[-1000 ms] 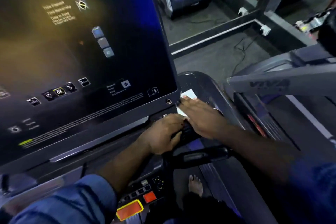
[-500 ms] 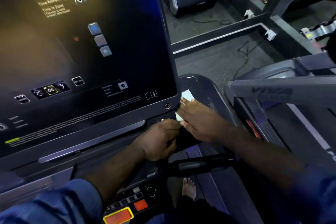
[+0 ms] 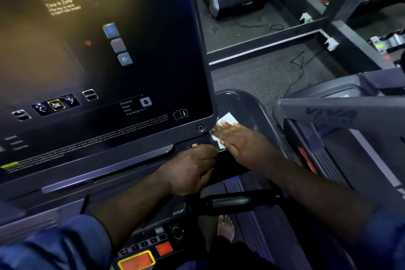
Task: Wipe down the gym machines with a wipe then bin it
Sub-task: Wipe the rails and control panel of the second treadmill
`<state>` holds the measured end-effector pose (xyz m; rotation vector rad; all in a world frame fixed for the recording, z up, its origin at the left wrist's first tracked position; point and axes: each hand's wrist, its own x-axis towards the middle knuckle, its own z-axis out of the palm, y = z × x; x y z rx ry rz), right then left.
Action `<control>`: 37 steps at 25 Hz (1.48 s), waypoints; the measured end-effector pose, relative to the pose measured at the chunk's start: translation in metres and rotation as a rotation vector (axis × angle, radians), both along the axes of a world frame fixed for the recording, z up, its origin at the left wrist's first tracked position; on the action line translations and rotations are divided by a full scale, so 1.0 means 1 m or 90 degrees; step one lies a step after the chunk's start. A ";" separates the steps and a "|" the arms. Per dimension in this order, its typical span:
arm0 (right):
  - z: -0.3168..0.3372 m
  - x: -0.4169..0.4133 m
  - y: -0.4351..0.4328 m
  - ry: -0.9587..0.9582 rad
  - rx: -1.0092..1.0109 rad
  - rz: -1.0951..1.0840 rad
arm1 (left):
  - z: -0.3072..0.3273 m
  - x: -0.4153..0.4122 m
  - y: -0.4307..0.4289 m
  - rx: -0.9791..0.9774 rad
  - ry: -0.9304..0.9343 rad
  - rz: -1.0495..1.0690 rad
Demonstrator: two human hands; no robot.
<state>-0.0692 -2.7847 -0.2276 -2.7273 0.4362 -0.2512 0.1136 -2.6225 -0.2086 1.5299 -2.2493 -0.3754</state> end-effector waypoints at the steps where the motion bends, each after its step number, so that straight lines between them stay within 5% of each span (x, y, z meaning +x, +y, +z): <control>1: 0.004 -0.007 -0.008 0.003 -0.002 -0.005 | 0.002 -0.002 0.002 -0.030 -0.057 -0.004; 4: 0.004 0.022 -0.039 0.062 -0.028 -0.115 | 0.013 -0.004 0.003 -0.132 -0.336 0.024; 8: 0.005 0.076 -0.033 0.082 0.038 -0.104 | 0.010 -0.003 -0.012 -0.203 -0.454 0.046; 12: 0.009 0.015 -0.018 0.074 -0.045 0.066 | 0.004 -0.001 -0.021 -0.287 -0.430 0.041; 16: 0.006 0.043 -0.053 0.106 -0.079 -0.077 | 0.002 -0.002 -0.022 -0.303 -0.406 0.060; 19: 0.016 0.087 -0.042 0.112 0.008 -0.102 | 0.007 -0.004 -0.022 -0.298 -0.416 0.065; 24: 0.011 0.053 -0.044 0.100 -0.070 0.041 | 0.007 -0.006 -0.023 -0.311 -0.407 0.079; 31: 0.009 0.040 -0.065 0.144 0.000 -0.233 | 0.005 -0.005 -0.022 -0.286 -0.408 0.077; 37: 0.010 -0.038 0.018 0.143 -0.042 -0.247 | 0.005 -0.004 -0.023 -0.273 -0.405 0.071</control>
